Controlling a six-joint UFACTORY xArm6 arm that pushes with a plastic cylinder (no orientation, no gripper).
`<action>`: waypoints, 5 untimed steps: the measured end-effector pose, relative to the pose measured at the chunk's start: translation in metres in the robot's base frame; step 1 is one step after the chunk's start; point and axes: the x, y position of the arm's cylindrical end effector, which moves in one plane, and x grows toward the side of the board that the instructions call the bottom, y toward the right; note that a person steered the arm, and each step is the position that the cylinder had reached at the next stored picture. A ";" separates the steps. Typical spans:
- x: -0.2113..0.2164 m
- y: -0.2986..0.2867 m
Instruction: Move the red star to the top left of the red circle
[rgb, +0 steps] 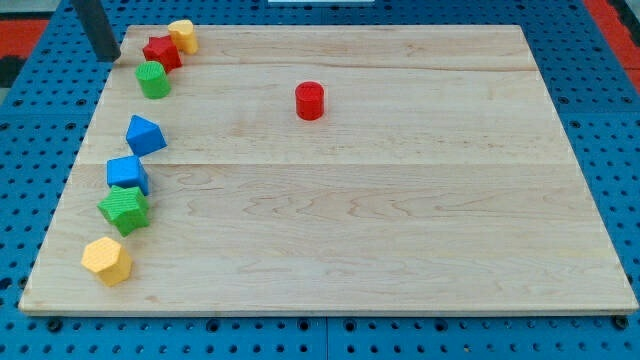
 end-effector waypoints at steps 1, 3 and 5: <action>0.002 0.038; -0.003 0.074; 0.020 0.157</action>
